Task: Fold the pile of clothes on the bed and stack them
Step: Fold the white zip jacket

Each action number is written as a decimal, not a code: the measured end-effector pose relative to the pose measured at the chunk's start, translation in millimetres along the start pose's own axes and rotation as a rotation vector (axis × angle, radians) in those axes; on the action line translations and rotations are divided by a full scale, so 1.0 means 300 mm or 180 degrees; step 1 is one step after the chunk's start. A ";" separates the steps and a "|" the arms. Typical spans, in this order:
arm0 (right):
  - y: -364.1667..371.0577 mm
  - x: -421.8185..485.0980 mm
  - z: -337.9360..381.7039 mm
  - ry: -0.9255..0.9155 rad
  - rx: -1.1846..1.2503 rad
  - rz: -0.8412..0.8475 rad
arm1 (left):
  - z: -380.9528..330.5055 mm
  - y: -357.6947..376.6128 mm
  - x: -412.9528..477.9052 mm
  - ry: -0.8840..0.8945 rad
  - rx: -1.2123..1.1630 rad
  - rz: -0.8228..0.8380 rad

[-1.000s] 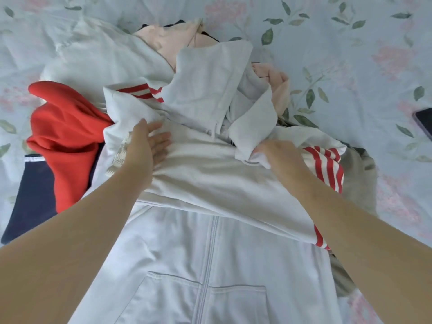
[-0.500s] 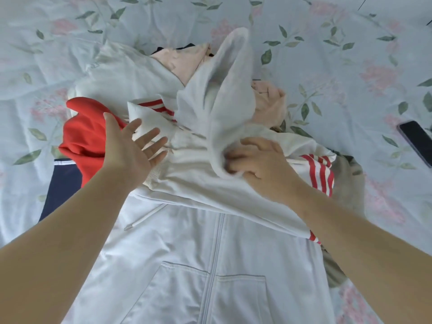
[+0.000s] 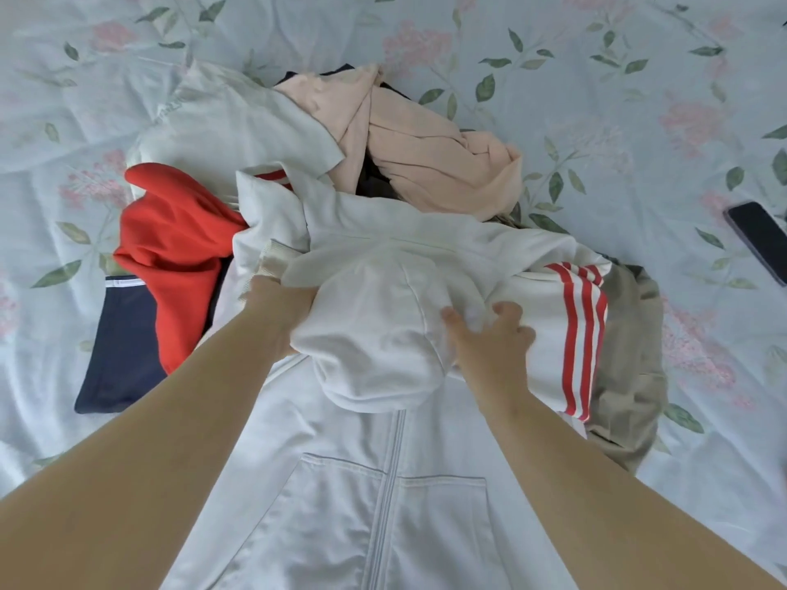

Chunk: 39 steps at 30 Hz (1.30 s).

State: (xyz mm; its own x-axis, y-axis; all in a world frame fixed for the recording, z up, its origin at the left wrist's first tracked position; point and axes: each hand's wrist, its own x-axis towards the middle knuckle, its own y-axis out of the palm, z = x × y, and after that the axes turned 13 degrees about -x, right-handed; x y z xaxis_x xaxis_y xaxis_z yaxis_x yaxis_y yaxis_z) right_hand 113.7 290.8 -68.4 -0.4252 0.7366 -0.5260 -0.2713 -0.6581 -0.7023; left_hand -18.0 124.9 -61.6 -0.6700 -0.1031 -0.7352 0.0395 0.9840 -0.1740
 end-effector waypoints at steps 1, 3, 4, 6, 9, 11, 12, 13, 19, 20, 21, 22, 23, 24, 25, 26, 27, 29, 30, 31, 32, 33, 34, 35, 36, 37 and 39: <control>0.002 0.002 0.004 0.0483 0.0667 0.0201 | 0.006 -0.006 -0.005 -0.0212 -0.0073 0.0080; -0.012 0.007 0.017 0.0995 0.1630 0.0720 | 0.001 -0.015 -0.025 -0.0596 -0.0253 0.0374; -0.025 0.017 0.029 0.0906 0.1716 0.0808 | -0.015 -0.011 -0.036 -0.0633 -0.0357 0.0483; -0.075 0.045 0.068 0.0471 0.1977 0.0818 | -0.073 -0.007 -0.060 -0.0478 -0.0819 0.0681; -0.215 0.080 0.131 0.0053 0.3267 0.0810 | -0.176 -0.035 -0.088 0.0019 -0.2001 0.1239; -0.291 0.096 0.128 0.0071 0.4208 0.0679 | -0.200 -0.058 -0.101 0.0422 -0.2315 0.1639; -0.304 0.104 0.111 0.0177 0.4269 0.0571 | -0.187 -0.062 -0.095 0.0510 -0.2159 0.1535; -0.305 0.111 0.089 0.0399 0.4047 0.0478 | -0.160 -0.062 -0.082 0.0474 -0.1901 0.1283; -0.170 0.053 -0.027 0.1417 0.2408 0.0943 | 0.027 -0.032 -0.081 -0.0659 -0.0950 0.0499; -0.141 0.037 -0.025 0.1407 0.2306 0.1014 | 0.045 -0.024 -0.080 -0.0559 -0.0934 0.0375; -0.113 0.025 -0.020 0.1402 0.2205 0.1040 | 0.059 -0.016 -0.077 -0.0455 -0.0935 0.0276; -0.087 0.015 -0.017 0.1426 0.2112 0.1026 | 0.069 -0.009 -0.078 -0.0410 -0.0943 0.0235; -0.061 0.010 -0.018 0.1491 0.1981 0.0939 | 0.075 -0.002 -0.084 -0.0434 -0.0938 0.0240; -0.040 0.002 -0.021 0.1600 0.1815 0.0801 | 0.080 0.002 -0.092 -0.0507 -0.0925 0.0278; -0.022 -0.004 -0.023 0.1691 0.1711 0.0708 | 0.085 0.006 -0.097 -0.0599 -0.0888 0.0317; -0.012 -0.007 -0.025 0.1721 0.1751 0.0756 | 0.081 0.009 -0.105 -0.0702 -0.0865 0.0359; -0.014 -0.010 -0.020 0.1699 0.1937 0.0914 | 0.069 0.010 -0.117 -0.0818 -0.0883 0.0448; -0.057 -0.008 0.007 0.1419 0.2440 0.1186 | 0.032 0.005 -0.129 -0.0971 -0.1198 0.0836; -0.088 0.004 0.014 0.1065 0.2791 0.1249 | 0.015 -0.001 -0.128 -0.0928 -0.1425 0.1160; -0.119 0.017 0.018 0.0645 0.3291 0.1295 | 0.004 -0.010 -0.125 -0.0822 -0.1638 0.1447; -0.146 0.023 0.015 0.0366 0.3830 0.1339 | 0.005 -0.020 -0.125 -0.0729 -0.1803 0.1628; -0.161 0.017 0.004 0.0261 0.4097 0.1392 | 0.022 -0.026 -0.128 -0.0685 -0.1792 0.1655; -0.161 0.000 -0.017 0.0369 0.3944 0.1389 | 0.052 -0.030 -0.132 -0.0696 -0.1594 0.1530; -0.144 -0.020 -0.050 0.0627 0.3482 0.1420 | 0.091 -0.034 -0.134 -0.0722 -0.1287 0.1314; -0.117 -0.040 -0.088 0.0907 0.2970 0.1445 | 0.133 -0.039 -0.134 -0.0712 -0.1026 0.1144; -0.092 -0.062 -0.120 0.1109 0.2610 0.1521 | 0.171 -0.045 -0.129 -0.0669 -0.0929 0.1099; -0.058 -0.086 -0.160 0.1062 0.2358 0.1708 | 0.225 -0.058 -0.114 -0.0528 -0.0999 0.1128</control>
State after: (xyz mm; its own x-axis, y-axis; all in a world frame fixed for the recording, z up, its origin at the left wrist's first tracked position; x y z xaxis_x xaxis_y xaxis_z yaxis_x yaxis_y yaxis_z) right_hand 170.9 290.8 -65.9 -0.4152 0.2413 -0.8771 -0.6359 -0.7665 0.0901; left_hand 54.3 101.4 -77.5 -0.5279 0.2488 -0.8120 0.0015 0.9564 0.2921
